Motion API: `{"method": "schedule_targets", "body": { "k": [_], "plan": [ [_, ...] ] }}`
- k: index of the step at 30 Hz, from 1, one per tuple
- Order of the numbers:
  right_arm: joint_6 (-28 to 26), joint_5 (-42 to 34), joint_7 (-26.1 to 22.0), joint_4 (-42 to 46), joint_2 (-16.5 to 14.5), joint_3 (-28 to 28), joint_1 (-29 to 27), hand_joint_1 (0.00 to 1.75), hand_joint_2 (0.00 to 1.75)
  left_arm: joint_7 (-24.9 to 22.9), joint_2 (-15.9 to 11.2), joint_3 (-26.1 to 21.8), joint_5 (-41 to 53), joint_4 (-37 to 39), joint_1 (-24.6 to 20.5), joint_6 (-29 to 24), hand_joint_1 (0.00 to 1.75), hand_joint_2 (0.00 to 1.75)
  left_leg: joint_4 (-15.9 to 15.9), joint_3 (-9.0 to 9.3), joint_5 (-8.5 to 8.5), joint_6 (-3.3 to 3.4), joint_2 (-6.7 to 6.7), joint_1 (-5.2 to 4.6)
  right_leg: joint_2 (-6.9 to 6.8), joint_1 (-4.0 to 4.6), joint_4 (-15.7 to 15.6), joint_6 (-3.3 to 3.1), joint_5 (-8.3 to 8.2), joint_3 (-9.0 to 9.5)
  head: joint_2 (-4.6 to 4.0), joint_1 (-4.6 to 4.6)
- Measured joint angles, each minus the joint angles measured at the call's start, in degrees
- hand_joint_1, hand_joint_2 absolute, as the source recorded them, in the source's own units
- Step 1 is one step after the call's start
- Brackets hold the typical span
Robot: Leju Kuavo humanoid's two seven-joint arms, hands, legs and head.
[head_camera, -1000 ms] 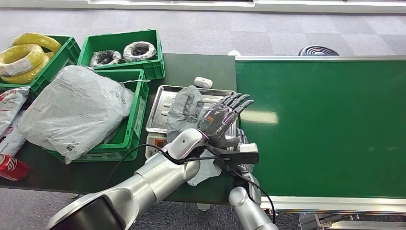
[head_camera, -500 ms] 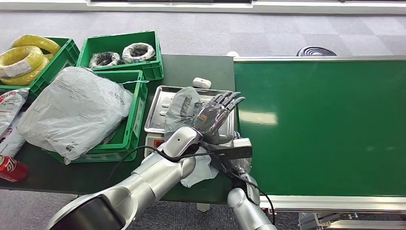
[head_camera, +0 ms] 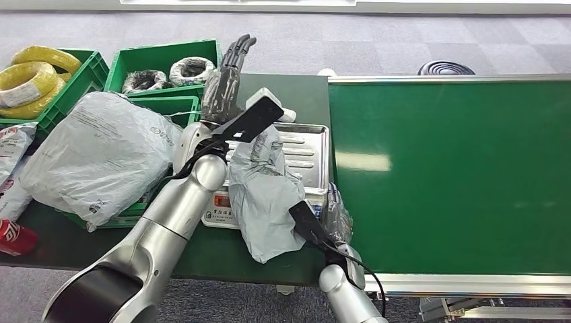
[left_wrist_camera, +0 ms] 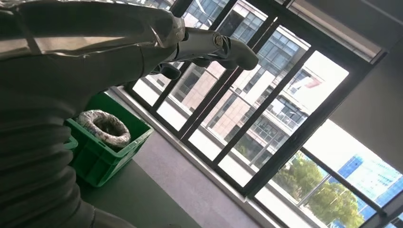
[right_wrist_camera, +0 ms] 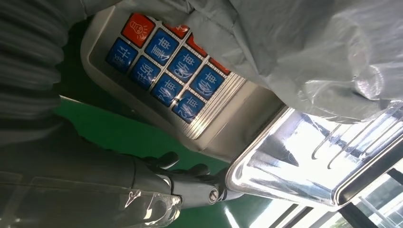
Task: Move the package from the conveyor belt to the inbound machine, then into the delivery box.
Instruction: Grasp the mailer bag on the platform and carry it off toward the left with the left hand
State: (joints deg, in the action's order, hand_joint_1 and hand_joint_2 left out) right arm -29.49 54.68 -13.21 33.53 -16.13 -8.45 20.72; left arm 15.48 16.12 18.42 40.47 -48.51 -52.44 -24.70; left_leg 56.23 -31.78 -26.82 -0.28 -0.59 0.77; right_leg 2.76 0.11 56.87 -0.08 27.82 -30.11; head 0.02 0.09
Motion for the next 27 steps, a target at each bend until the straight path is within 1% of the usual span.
{"method": "schedule_targets", "body": {
  "k": [2, 5, 10, 12, 15, 17, 19, 22, 27],
  "plan": [
    [2.4, 1.7, 0.8, 2.5, 0.2, -1.5, -1.2, 0.0, 1.75, 0.4, -0.6, -1.9, -0.8, -2.2, -0.2, 0.4, 0.0, 1.75, 0.0, -0.1, 0.0, 0.0, 0.02, 0.0, 0.03, 0.0, 0.0, 0.0, 0.0, -0.13, 0.0, 0.0],
    [7.7, 4.6, 2.7, 8.6, 0.9, -4.9, -4.1, 0.0, 1.75, 1.1, -1.4, -3.8, -1.5, -3.8, -0.4, 0.5, 0.0, 1.75, 0.0, -0.32, 0.01, -0.02, 0.11, 0.01, 0.14, 0.0, 0.1, -0.02, -0.01, -0.41, -0.01, 0.0],
    [18.6, 11.4, 7.3, 22.2, 3.3, -11.8, -9.2, 0.0, 1.75, 2.1, -2.7, -5.9, -1.7, -4.3, -0.4, 0.7, 0.0, 1.75, 0.0, -0.7, 0.02, -0.03, 0.25, 0.01, 0.27, -0.01, 0.2, -0.05, -0.03, -0.92, 0.0, 0.0],
    [21.5, 15.8, 9.9, 26.9, 4.4, -14.9, -10.5, 0.0, 1.75, 2.1, -3.0, -6.5, -1.3, -4.3, -0.4, 0.7, 0.0, 1.75, 0.0, -0.77, 0.02, -0.03, 0.25, 0.01, 0.28, -0.01, 0.3, -0.06, -0.03, -1.02, 0.0, 0.0],
    [21.5, 19.6, 12.8, 33.1, 5.8, -18.5, -12.3, 0.0, 1.75, 2.1, -3.5, -7.3, -0.7, -4.3, -0.2, 0.7, 0.0, 1.75, 0.0, -0.87, 0.03, -0.04, 0.04, 0.02, 0.14, -0.01, 0.3, -0.07, 0.0, -1.09, 0.0, -0.02],
    [20.3, 21.0, 14.6, 37.1, 6.7, -19.0, -13.2, 0.0, 1.75, 2.1, -3.9, -8.1, -0.6, -4.3, 0.3, 0.7, 0.0, 1.75, 0.0, -0.91, 0.04, -0.06, -0.06, 0.02, 0.04, -0.01, 0.3, -0.09, 0.02, -1.09, 0.0, -0.02],
    [19.4, 22.3, 16.2, 40.6, 7.4, -18.3, -13.5, 0.0, 1.75, 2.3, -4.3, -8.9, -0.7, -4.3, 0.9, 0.7, 0.0, 1.75, 0.0, -0.92, 0.04, -0.07, -0.07, 0.02, 0.01, -0.02, 0.3, -0.1, 0.03, -1.08, 0.0, -0.01],
    [18.5, 23.7, 17.0, 44.4, 8.1, -16.6, -14.2, 0.0, 1.75, 2.7, -4.8, -9.8, -1.1, -4.3, 1.5, 0.6, 0.0, 1.75, 0.0, -0.94, 0.05, -0.08, -0.12, -0.02, -0.05, -0.08, 0.3, -0.09, 0.03, -1.05, -0.01, 0.0],
    [15.8, 27.7, 19.8, 48.9, 8.5, -14.3, -15.8, 0.0, 1.75, 3.2, -5.4, -11.0, -1.7, -4.2, 1.9, 0.0, 0.0, 1.75, 0.0, -0.96, 0.06, -0.07, -0.16, -0.08, -0.09, -0.15, 0.3, -0.08, 0.02, -1.04, 0.0, 0.0]
  ]
}}
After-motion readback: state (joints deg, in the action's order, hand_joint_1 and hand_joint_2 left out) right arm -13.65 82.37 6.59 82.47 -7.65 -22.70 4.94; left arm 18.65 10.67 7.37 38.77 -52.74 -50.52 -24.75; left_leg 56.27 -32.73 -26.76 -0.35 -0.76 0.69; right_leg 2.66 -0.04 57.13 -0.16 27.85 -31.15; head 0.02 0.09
